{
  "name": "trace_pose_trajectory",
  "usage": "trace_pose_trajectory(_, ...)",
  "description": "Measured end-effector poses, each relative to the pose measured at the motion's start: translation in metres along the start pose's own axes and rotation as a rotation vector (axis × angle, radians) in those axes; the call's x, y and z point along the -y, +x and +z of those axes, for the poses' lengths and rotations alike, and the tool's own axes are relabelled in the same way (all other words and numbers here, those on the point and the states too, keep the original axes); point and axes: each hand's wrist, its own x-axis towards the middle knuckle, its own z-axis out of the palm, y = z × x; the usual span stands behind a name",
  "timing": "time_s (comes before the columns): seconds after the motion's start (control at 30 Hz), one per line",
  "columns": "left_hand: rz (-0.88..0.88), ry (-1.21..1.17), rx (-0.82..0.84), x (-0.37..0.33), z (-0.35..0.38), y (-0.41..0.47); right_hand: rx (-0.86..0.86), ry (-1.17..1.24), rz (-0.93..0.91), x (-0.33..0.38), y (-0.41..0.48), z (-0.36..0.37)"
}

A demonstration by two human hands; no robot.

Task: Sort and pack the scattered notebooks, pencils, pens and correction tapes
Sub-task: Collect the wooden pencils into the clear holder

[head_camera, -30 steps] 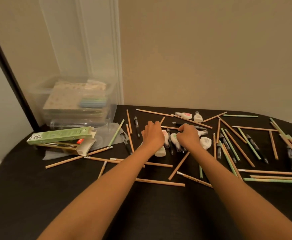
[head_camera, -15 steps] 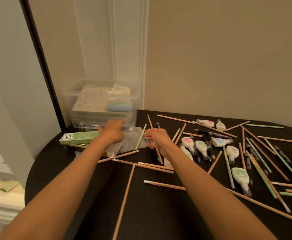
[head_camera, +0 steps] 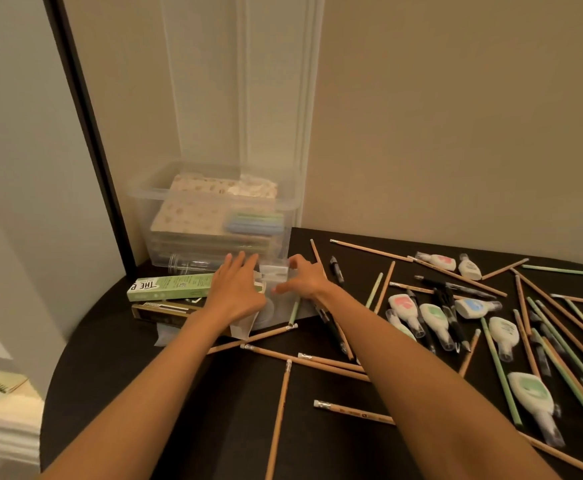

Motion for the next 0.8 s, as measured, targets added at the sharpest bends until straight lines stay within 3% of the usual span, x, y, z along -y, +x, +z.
trace_pose_trajectory(0.1, 0.014, -0.088, -0.081, 0.004, 0.002, 0.0, -0.017, 0.066, -0.081, -0.001, -0.002, -0.007)
trace_pose_trajectory(0.23, 0.069, -0.124, -0.184, 0.004, 0.008, -0.002, -0.057, 0.444, -0.105, -0.004, -0.018, -0.028)
trace_pose_trajectory(0.37, 0.082, -0.15, -0.239, -0.002, 0.014, -0.003, -0.122, 1.0, -0.018, -0.012, -0.035, -0.056)
trace_pose_trajectory(0.57, 0.031, -0.295, -0.259, -0.024, 0.012, -0.007, -0.349, 1.384, 0.137, -0.037, -0.074, -0.085)
trace_pose_trajectory(0.7, -0.027, -0.513, -0.276, -0.056, 0.006, -0.015, -0.365, 1.535, 0.202, -0.053, -0.102, -0.099)
trace_pose_trajectory(0.8, 0.088, -0.774, -0.193, -0.096, 0.001, -0.029, -0.301, 1.687, 0.248, -0.062, -0.125, -0.105)
